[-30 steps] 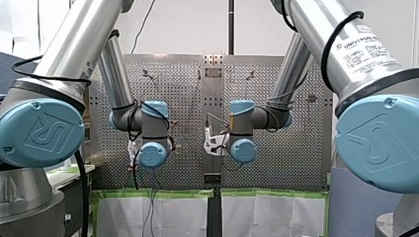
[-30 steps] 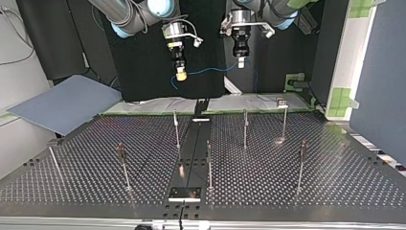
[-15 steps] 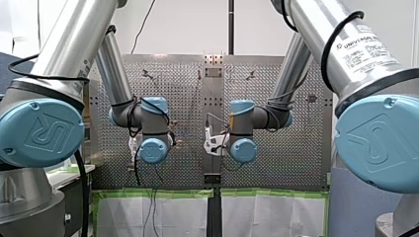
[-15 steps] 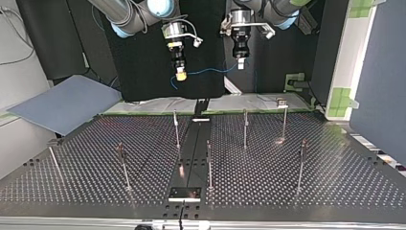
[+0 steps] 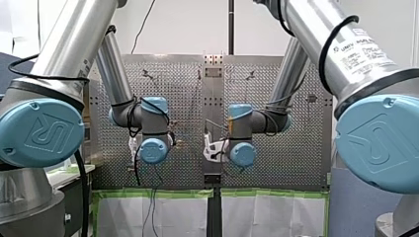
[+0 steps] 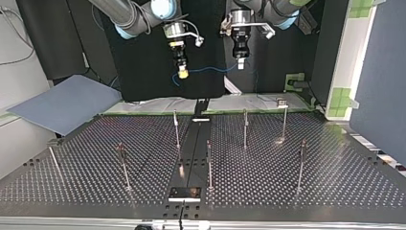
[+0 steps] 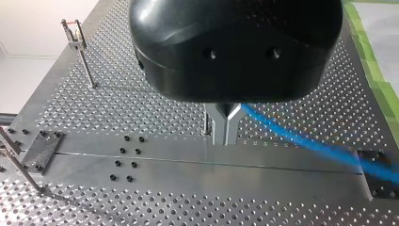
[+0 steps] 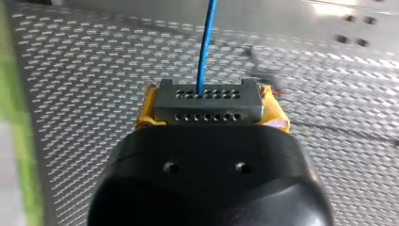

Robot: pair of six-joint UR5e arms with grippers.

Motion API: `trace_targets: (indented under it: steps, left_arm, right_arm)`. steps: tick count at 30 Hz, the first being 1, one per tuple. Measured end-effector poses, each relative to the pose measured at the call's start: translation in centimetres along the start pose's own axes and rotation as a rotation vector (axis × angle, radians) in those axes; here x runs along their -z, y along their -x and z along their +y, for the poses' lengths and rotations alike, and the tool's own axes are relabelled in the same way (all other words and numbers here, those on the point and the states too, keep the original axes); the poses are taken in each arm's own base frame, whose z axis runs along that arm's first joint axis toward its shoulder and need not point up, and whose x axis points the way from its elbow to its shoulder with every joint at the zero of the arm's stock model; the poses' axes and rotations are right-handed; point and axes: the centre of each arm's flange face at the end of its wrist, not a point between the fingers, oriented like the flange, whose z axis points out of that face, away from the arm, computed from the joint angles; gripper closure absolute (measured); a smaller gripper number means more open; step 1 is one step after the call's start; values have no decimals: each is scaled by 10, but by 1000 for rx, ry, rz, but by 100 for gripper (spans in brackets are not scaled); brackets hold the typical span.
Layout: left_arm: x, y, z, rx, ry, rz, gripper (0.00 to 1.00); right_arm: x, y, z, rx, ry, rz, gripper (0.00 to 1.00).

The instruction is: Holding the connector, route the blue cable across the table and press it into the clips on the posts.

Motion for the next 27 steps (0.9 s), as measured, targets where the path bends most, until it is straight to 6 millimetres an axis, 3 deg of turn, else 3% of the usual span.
trace_targets:
  steps: [6,19,23,27]
  left_arm:
    - [0,0,0,0,0,0,100]
    - [0,-3,2,-9,0,4,100]
    - [-4,-9,9,-31,0,8,100]
    - [-13,-3,11,-29,-9,0,100]
  right_arm:
    - [7,13,0,20,-8,-71,100]
    - [17,22,2,48,-21,-168,100]
    - [11,9,0,48,-25,-152,100]
    - [5,-13,-6,20,-47,-117,100]
